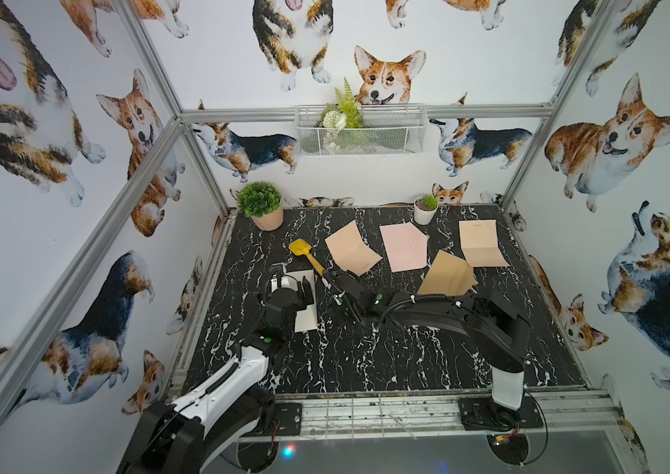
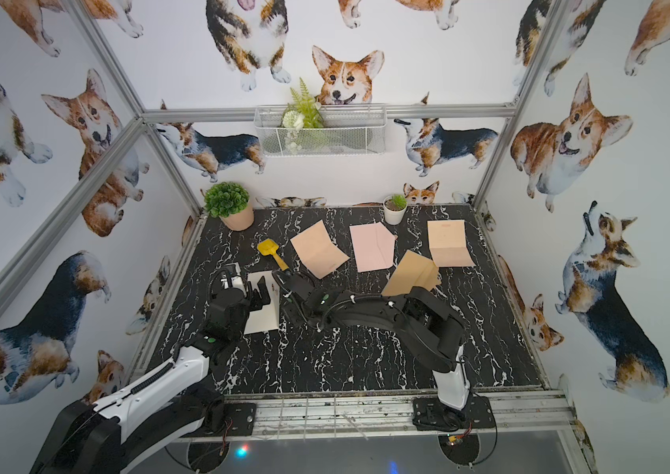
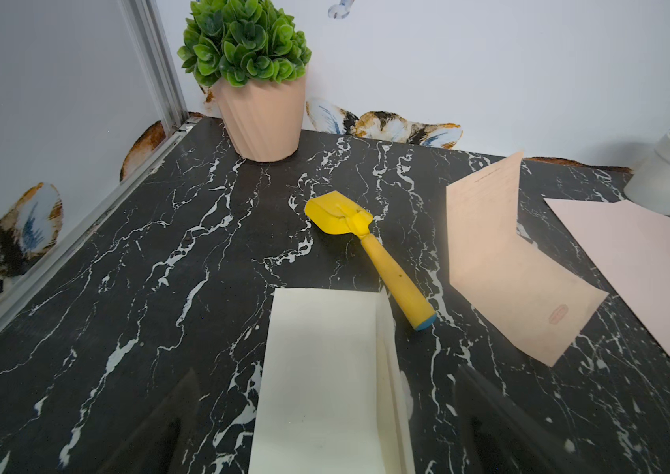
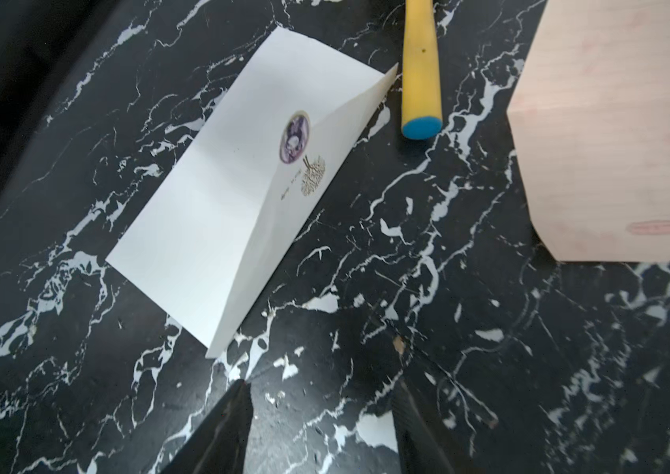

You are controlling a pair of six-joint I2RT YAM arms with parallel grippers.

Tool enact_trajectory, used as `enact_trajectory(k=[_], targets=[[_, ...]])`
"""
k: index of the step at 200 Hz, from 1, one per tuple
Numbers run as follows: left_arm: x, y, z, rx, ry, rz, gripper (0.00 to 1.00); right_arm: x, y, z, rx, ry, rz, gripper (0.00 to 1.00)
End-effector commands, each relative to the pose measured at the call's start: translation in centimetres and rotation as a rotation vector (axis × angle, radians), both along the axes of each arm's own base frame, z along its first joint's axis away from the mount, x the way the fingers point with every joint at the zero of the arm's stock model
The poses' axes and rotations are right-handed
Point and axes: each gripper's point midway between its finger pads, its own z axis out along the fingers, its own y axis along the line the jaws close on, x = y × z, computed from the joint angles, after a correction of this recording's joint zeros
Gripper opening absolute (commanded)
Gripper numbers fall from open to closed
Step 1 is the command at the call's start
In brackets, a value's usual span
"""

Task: Take the letter paper out of the envelope
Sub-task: Pick up the envelope from the center of the board.

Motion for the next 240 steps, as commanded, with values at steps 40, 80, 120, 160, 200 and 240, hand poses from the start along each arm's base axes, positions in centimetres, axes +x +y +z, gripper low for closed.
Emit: enact_trajectory(k=[40,80,120,160,200,240], targets=[[-0.4,1.8,0.3,-0.003,-0.001,0.089,0.99,-0.7,4.8,-0.6,0.144,-0.029,0.015,0.62],[-0.5,2.1,0.3,-0.005,0.004,0.101,0.99,-1.5,6.2,-1.7,0.148,-0.058,0.035,0.62],[-0.5,2.0,0.3,-0.005,0.005,0.096,0.99,-0.7,6.9,-3.4,0.108,-0.076,0.023,0.60],[-0.5,2.0,0.4,-0.007,0.002,0.088,0.99,0.4,6.9,-4.9,0.062,-0.106,-0.010,0.53],[-0.4,1.8,0.4,-0.008,0.001,0.079,0.99,2.2,5.3,-5.5,0.078,-0.088,-0.077,0.40],[-0.4,1.7,0.4,-0.009,0.000,0.075,0.99,3.5,3.4,-5.4,0.129,-0.052,-0.128,0.11]])
